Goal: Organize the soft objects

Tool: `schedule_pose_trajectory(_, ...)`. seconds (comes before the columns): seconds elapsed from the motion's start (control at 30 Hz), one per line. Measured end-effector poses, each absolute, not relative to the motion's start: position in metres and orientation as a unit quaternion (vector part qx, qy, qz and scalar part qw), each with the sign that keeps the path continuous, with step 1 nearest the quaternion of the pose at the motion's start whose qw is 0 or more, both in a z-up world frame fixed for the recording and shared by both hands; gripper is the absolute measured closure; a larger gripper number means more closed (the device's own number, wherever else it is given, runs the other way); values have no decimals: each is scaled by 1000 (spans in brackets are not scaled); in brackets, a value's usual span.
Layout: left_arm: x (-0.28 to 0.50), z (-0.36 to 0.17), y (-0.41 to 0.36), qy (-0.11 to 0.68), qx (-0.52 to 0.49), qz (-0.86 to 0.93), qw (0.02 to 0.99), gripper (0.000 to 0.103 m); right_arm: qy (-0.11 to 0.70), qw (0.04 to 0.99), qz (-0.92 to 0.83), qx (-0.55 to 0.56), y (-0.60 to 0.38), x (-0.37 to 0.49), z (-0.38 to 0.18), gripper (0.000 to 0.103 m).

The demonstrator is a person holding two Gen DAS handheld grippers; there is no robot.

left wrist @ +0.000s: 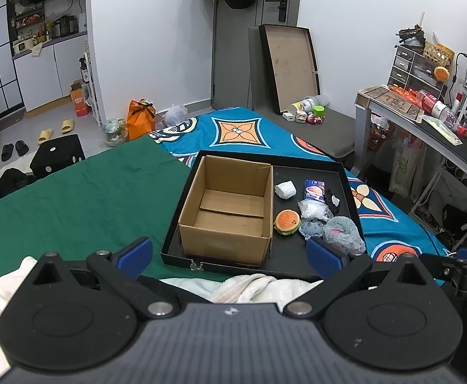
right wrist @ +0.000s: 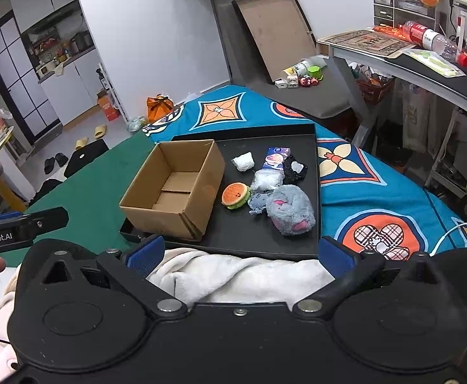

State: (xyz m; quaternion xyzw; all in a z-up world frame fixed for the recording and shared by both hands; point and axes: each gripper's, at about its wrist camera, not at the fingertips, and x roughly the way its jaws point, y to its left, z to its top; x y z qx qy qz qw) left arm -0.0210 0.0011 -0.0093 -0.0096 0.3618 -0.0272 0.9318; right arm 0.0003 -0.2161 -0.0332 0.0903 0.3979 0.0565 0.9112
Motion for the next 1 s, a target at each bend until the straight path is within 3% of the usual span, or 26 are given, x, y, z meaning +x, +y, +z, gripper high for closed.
schedule_pose_trajectory(1.0, 29, -30, 3, 378, -18, -26, 925, 1, 420, 901, 42, 103, -226, 48, -56, 0)
